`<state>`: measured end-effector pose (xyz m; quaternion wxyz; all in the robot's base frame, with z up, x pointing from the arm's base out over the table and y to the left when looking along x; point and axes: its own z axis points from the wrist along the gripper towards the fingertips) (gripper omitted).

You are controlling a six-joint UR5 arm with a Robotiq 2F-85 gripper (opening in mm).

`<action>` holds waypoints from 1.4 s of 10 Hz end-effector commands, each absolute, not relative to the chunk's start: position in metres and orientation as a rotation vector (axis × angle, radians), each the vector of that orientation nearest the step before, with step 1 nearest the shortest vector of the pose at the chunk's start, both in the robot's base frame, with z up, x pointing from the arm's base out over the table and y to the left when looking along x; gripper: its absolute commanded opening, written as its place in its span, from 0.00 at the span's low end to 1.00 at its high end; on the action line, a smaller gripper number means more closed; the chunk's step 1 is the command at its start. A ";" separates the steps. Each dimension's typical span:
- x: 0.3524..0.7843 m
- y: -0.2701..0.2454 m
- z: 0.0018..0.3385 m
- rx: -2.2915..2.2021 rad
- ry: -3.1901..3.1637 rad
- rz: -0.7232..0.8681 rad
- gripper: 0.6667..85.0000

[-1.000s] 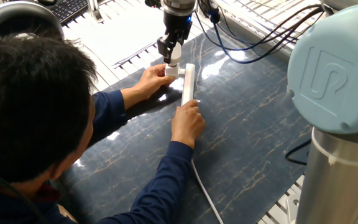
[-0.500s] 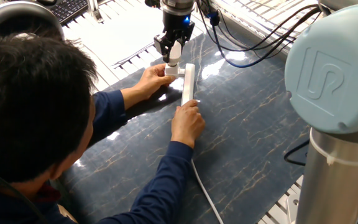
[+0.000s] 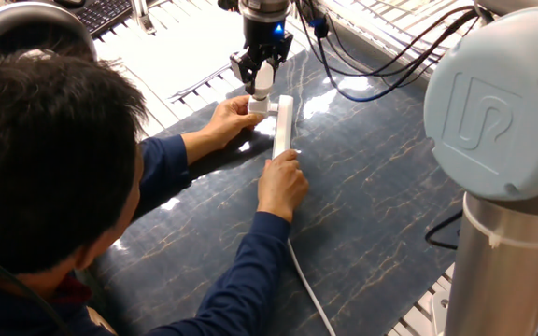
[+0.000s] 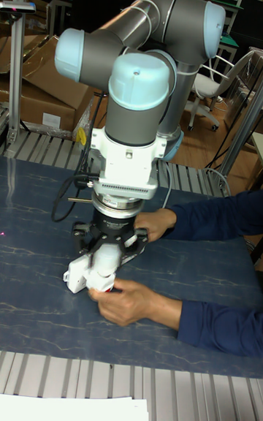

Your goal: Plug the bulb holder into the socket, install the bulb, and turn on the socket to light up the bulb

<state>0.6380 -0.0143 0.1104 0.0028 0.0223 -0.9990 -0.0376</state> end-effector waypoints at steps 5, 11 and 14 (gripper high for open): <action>0.655 -0.005 0.120 0.302 -3.160 -0.091 0.80; 0.647 0.014 0.136 0.851 -3.076 -0.096 0.84; 0.658 0.010 0.132 1.327 -2.956 -0.033 0.84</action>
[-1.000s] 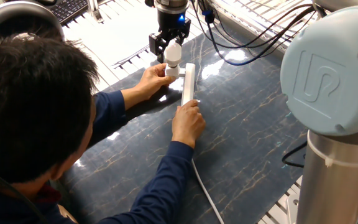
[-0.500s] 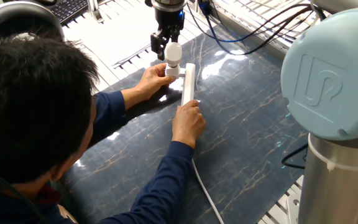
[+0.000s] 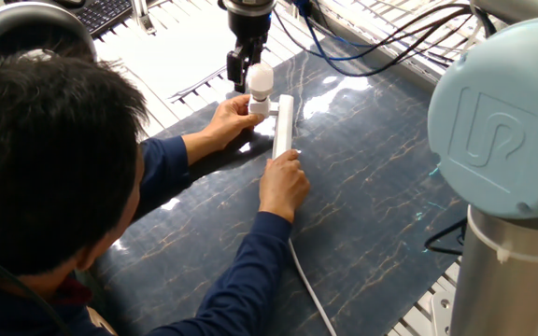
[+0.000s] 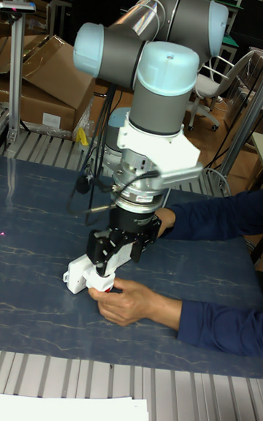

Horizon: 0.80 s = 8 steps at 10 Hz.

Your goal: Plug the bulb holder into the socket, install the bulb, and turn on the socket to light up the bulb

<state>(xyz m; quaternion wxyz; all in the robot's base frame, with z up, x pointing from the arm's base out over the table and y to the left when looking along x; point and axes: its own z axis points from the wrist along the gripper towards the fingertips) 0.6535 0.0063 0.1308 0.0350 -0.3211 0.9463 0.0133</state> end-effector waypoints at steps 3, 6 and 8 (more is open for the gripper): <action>0.659 0.007 0.129 -1.502 2.625 0.007 0.83; 0.662 0.003 0.122 -1.701 2.468 -0.017 0.83; 0.656 0.003 0.119 -1.716 2.438 0.018 0.84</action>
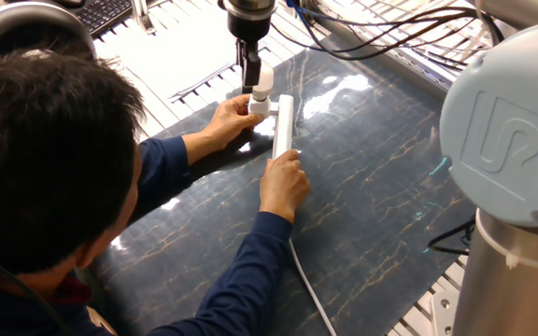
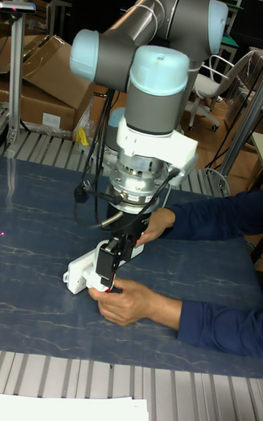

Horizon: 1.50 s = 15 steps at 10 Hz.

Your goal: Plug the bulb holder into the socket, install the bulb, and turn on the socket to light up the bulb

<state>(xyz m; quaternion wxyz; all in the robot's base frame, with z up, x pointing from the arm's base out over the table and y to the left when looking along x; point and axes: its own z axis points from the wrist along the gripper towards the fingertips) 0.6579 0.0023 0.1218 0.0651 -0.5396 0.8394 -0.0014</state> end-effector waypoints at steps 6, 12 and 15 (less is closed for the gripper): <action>0.638 -0.005 0.112 -1.719 2.442 0.031 0.84; 0.630 -0.014 0.113 -1.738 2.446 0.025 0.69; 0.630 -0.015 0.111 -1.713 2.466 0.022 0.28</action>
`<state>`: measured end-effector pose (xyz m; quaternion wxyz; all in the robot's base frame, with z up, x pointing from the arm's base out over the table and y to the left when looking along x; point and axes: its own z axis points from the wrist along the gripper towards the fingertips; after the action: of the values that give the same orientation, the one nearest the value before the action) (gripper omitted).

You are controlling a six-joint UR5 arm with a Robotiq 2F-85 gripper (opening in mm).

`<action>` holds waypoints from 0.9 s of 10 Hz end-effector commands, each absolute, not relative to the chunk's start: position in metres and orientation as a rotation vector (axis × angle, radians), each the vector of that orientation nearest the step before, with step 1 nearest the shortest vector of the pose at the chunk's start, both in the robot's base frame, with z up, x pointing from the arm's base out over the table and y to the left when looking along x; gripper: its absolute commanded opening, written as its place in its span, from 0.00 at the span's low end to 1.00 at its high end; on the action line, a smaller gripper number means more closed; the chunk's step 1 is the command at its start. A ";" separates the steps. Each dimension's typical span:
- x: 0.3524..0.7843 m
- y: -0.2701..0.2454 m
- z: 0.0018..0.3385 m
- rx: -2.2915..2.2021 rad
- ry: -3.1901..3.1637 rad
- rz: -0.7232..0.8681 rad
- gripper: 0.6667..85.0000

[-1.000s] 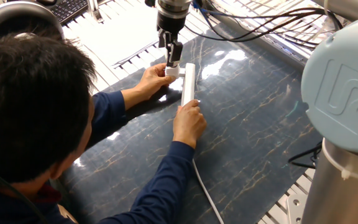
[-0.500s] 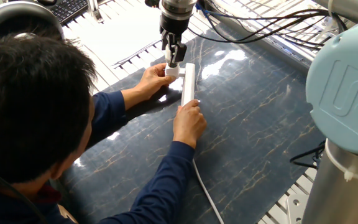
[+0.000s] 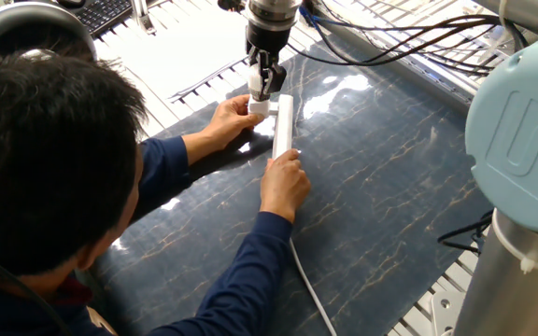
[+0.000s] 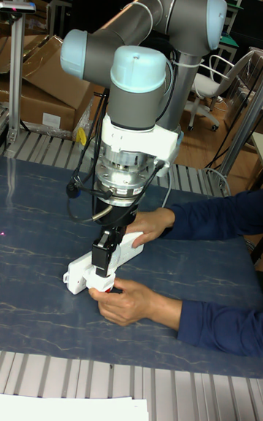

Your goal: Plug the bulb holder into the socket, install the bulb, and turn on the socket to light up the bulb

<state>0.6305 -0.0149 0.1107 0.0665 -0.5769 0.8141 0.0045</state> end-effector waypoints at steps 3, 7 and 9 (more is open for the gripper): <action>0.631 -0.017 0.110 -1.664 2.518 0.005 0.00; 0.619 -0.014 0.108 -1.254 2.788 0.070 0.00; 0.606 -0.011 0.106 -0.914 2.969 0.115 0.00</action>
<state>0.6177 -0.0150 0.1065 0.0383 -0.4184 0.9072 0.0200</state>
